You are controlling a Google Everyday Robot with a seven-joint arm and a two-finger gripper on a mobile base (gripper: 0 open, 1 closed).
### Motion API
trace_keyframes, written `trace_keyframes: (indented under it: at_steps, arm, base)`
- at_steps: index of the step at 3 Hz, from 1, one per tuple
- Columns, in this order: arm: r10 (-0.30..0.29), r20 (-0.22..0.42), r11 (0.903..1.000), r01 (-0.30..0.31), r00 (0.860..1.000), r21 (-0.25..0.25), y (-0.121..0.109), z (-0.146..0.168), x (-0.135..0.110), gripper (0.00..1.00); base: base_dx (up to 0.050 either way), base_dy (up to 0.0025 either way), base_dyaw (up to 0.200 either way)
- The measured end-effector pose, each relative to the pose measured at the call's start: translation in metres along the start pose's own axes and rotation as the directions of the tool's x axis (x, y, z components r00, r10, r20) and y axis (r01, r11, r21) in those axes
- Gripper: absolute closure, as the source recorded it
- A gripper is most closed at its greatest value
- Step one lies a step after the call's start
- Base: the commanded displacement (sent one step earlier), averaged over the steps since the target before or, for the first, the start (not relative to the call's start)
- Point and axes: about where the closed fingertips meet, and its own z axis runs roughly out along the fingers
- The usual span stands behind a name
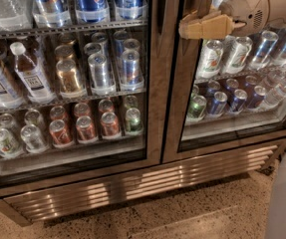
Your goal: Open right fridge door
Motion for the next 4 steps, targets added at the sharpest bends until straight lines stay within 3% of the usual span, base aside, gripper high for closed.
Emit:
trace_keyframes:
  at_steps: [4]
  arm:
    - [-0.018,-0.01,0.9998,0.018,1.0,-0.012,0.0037,0.0012,-0.0037,1.0]
  base:
    - [0.0,0.0,0.0]
